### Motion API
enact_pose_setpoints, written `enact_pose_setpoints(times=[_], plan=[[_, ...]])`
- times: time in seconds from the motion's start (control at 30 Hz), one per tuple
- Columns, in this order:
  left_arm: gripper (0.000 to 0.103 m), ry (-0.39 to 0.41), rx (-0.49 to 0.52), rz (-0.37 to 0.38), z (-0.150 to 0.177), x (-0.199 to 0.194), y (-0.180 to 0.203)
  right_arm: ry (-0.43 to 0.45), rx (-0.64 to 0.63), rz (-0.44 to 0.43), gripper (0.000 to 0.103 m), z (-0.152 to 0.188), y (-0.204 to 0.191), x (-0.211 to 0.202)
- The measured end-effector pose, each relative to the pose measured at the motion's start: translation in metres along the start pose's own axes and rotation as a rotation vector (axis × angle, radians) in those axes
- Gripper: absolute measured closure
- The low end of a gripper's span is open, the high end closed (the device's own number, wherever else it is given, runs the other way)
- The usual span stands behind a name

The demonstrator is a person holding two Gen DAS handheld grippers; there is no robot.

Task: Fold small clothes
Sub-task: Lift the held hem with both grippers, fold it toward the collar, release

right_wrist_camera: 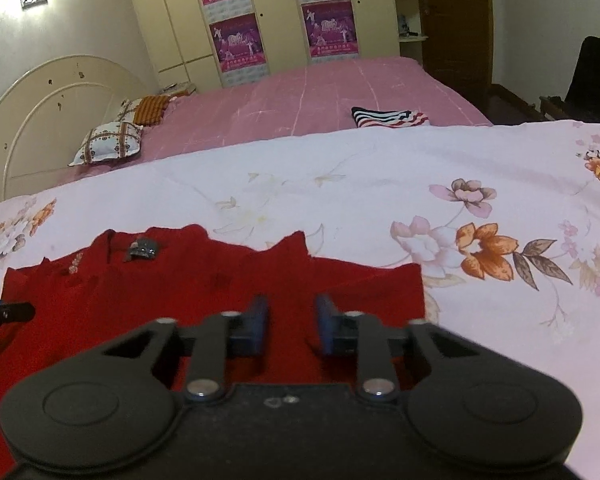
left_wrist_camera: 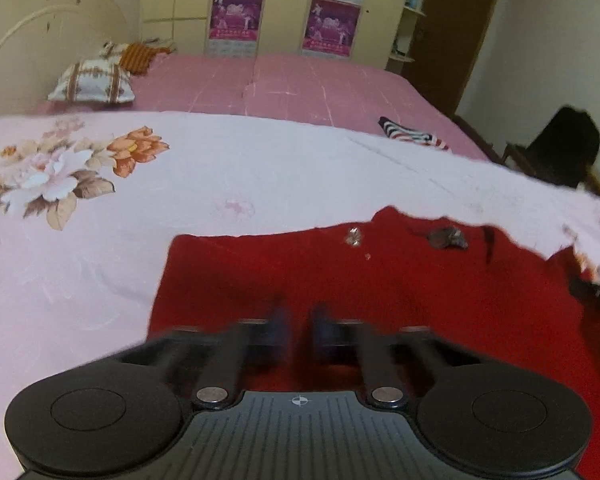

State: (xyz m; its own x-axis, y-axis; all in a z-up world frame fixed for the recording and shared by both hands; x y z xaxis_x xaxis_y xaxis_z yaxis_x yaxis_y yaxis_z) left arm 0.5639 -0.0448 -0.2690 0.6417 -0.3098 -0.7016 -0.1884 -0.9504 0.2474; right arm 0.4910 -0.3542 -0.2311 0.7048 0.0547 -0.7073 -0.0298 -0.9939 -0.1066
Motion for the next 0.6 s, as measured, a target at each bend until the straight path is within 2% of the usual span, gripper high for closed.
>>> enact_pose_setpoints(times=[0.13,0.17,0.2,0.27,0.33,0.4,0.47,0.53,0.6], plan=[[0.095,0.086,0.079,-0.068,-0.005,-0.015,0.003,0.064,-0.002,0.001,0.098,-0.006,-0.003,-0.015],[0.095,0.104,0.068,-0.090,-0.008,-0.016,-0.002,0.090,0.002,0.013,0.098,-0.010,-0.001,-0.019],[0.101,0.118,0.049,-0.116,-0.012,-0.016,-0.009,0.114,0.013,0.031,0.098,-0.015,0.003,-0.022],[0.101,0.133,-0.016,-0.149,-0.019,-0.011,-0.027,0.132,0.058,0.063,0.098,-0.021,0.016,-0.021],[0.101,0.105,0.009,-0.175,-0.014,0.001,-0.031,0.079,0.065,0.080,0.098,-0.014,0.023,-0.005],[0.101,0.087,0.062,-0.204,-0.005,0.008,-0.028,0.034,0.039,0.135,0.097,-0.001,0.029,0.011],[0.101,0.089,0.070,-0.202,-0.005,0.002,-0.024,0.031,0.059,0.145,0.093,0.004,0.032,0.012],[0.101,0.109,0.081,-0.194,-0.008,-0.012,-0.018,0.044,0.062,0.147,0.078,0.001,0.034,0.002],[0.101,0.126,0.097,-0.170,-0.011,-0.029,-0.008,0.076,0.056,0.125,0.079,-0.004,0.030,-0.016]])
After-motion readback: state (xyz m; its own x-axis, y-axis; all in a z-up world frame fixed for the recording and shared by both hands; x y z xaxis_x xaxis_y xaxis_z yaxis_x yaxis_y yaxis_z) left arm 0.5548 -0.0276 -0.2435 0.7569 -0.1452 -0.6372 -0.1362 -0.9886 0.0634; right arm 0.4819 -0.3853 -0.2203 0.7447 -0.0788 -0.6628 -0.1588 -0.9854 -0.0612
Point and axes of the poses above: each gripper's, at about its wrist camera, not at the fingertips, and x roughly the way its jaws point, y to its right, z to its underside, the point moved 9 cm from there along x, roughly the way its jaws point, and after that the axes turned 6 degrees about z, right-handed, at the moved point
